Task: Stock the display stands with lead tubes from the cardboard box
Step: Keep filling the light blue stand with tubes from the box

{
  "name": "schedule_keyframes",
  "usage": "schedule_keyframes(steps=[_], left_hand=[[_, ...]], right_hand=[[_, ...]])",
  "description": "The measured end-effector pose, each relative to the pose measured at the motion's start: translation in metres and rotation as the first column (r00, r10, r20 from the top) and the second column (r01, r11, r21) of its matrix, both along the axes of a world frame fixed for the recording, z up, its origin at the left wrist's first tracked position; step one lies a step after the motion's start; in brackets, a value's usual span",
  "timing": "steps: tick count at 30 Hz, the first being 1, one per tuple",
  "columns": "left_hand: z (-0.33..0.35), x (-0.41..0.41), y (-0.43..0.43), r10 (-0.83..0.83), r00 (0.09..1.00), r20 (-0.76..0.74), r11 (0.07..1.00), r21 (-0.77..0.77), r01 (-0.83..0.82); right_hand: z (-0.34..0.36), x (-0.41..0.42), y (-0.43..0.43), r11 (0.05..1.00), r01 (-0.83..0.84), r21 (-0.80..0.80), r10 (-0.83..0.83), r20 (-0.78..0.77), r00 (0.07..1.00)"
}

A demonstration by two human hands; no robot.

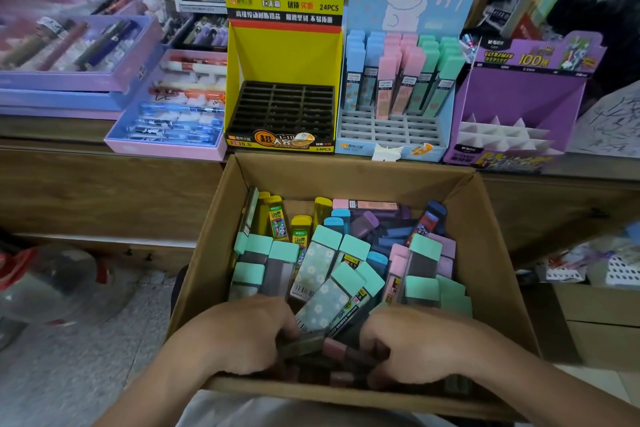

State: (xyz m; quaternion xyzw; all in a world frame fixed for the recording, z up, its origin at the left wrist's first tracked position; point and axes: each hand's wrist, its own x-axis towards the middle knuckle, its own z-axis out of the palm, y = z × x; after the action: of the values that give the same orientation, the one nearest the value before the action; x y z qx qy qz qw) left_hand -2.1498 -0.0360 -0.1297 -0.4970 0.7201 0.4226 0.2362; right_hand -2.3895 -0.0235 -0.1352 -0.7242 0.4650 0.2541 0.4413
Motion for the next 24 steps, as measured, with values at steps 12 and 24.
schedule_keyframes(steps=[12,24], left_hand=[[0.003,-0.001,0.005,-0.018,1.0,-0.015,0.999,-0.049,0.018],[0.0,0.002,0.001,-0.085,0.996,-0.036,0.996,0.011,0.085]], right_hand=[[0.001,-0.004,-0.001,0.998,-0.04,0.049,0.037,0.059,0.998],[0.008,-0.007,-0.002,0.993,0.0,0.122,-0.01,0.082,0.997]])
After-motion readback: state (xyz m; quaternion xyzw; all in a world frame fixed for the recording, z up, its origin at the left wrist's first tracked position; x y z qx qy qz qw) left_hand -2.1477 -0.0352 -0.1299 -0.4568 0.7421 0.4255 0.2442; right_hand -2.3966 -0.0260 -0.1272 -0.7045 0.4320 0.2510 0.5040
